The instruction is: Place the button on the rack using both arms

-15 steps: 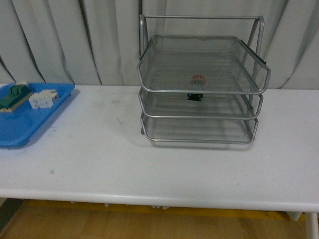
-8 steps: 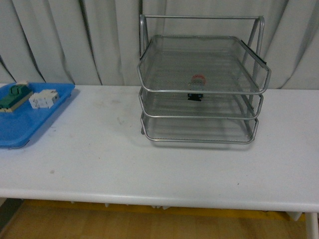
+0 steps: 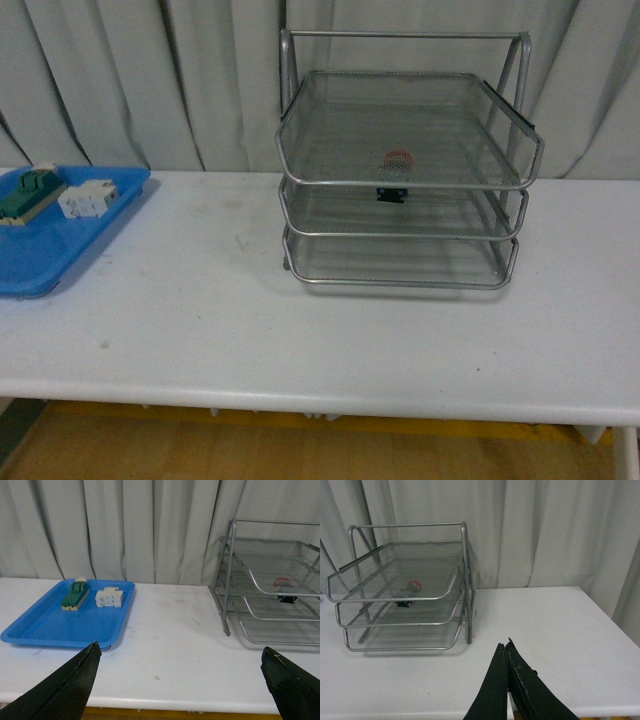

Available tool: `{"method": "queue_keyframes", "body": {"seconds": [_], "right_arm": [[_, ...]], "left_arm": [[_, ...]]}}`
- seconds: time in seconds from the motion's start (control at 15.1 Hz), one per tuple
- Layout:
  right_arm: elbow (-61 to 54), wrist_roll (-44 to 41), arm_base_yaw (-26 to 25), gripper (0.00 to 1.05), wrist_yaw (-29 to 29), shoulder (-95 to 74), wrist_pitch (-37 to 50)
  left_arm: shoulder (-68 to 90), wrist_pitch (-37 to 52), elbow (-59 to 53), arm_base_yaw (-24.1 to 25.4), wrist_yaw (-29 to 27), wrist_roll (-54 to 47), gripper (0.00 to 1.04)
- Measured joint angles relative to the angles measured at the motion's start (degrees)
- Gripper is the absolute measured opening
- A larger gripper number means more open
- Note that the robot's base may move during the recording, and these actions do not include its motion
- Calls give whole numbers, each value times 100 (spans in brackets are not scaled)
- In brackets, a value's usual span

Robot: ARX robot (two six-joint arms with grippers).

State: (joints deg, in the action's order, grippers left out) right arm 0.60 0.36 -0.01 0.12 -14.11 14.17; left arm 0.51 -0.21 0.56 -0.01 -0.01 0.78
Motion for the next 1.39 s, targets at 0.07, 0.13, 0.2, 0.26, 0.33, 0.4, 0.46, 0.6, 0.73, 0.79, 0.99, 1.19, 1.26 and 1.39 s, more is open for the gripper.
{"method": "queue_keyframes", "body": {"seconds": [0.07, 0.13, 0.2, 0.26, 0.33, 0.4, 0.46, 0.6, 0.73, 0.79, 0.99, 1.19, 1.26, 1.39], "right_arm": [[0, 0, 0, 2, 0, 122, -122], [0, 0, 0, 2, 0, 247, -238], [0, 0, 0, 2, 0, 317, -306], [0, 0, 0, 2, 0, 396, -402], [4, -2, 0, 2, -11, 1270, -1460], [20, -2, 0, 2, -15, 1399, -1333], [4, -2, 0, 2, -13, 1397, -1460], [4, 0, 0, 2, -13, 1397, -1427], [4, -9, 0, 6, -13, 1397, -1436], [4, -9, 0, 21, -13, 1397, -1436], [4, -9, 0, 59, -13, 1397, -1436], [4, -7, 0, 99, -13, 1397, -1436], [4, -7, 0, 98, -13, 1397, -1436], [4, -9, 0, 98, -13, 1397, -1436]], "left_arm": [[0, 0, -2, 0, 0, 0, 98], [0, 0, -2, 0, 0, 0, 98], [0, 0, 0, 0, 0, 0, 98], [0, 0, -2, 0, 0, 0, 98], [0, 0, 0, 0, -9, 2, 98], [0, -4, -2, 0, 2, 0, 98], [0, 4, 0, 0, 2, 0, 98], [0, 0, 0, 0, 0, 0, 98], [0, 2, 0, 0, 0, 0, 98], [0, 0, 0, 0, 0, 0, 98], [0, 0, 0, 0, 0, 0, 98], [0, 0, 0, 0, 0, 0, 98], [0, 0, 0, 0, 0, 0, 98], [0, 2, 0, 0, 0, 0, 98]]}}
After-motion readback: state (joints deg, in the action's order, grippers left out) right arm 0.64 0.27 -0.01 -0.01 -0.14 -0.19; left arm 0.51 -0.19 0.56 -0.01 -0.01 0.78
